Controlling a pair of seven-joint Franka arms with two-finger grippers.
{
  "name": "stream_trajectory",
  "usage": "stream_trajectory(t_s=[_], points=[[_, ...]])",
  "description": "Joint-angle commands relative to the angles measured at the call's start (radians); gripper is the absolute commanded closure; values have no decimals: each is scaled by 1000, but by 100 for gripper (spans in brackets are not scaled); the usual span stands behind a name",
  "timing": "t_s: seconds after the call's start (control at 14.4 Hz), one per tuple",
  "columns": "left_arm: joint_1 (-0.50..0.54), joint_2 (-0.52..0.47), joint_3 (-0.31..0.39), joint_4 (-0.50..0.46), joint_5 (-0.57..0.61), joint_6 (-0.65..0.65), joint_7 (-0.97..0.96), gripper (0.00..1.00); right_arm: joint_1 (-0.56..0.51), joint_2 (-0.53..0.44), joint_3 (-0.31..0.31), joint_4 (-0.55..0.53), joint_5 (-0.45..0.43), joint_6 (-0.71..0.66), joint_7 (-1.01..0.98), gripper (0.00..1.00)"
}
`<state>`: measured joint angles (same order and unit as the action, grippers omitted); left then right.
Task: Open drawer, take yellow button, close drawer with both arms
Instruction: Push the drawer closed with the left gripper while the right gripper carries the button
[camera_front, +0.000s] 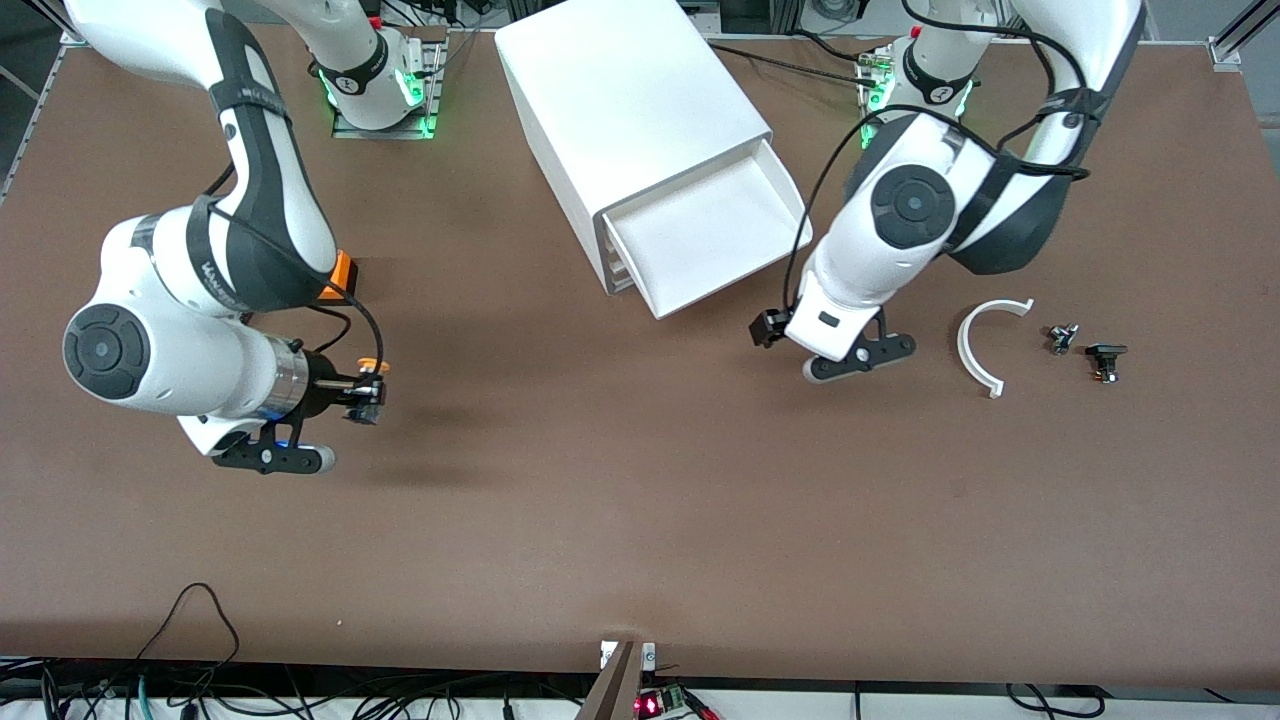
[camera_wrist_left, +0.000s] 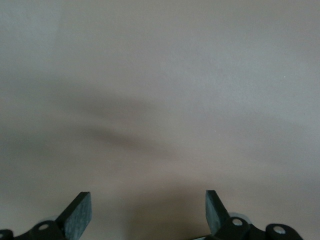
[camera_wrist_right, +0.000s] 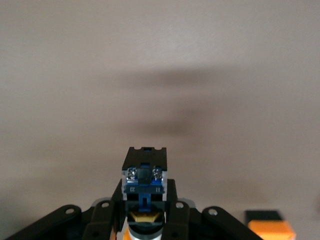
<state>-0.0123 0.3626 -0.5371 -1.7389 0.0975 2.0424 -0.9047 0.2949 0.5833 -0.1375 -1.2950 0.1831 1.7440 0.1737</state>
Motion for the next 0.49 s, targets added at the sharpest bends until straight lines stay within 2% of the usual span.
stream_trajectory(t_s=[0.0, 0.14, 0.42], points=[[15, -74, -38, -126, 13, 85, -92, 0, 13, -36, -54, -162, -28, 159, -181, 100], [15, -83, -67, -177, 15, 140, -153, 0, 13, -36, -83, -277, -27, 312, -271, 100], [18, -100, -139, -223, 15, 148, -238, 0, 9, -28, -114, -481, -25, 630, -398, 100]])
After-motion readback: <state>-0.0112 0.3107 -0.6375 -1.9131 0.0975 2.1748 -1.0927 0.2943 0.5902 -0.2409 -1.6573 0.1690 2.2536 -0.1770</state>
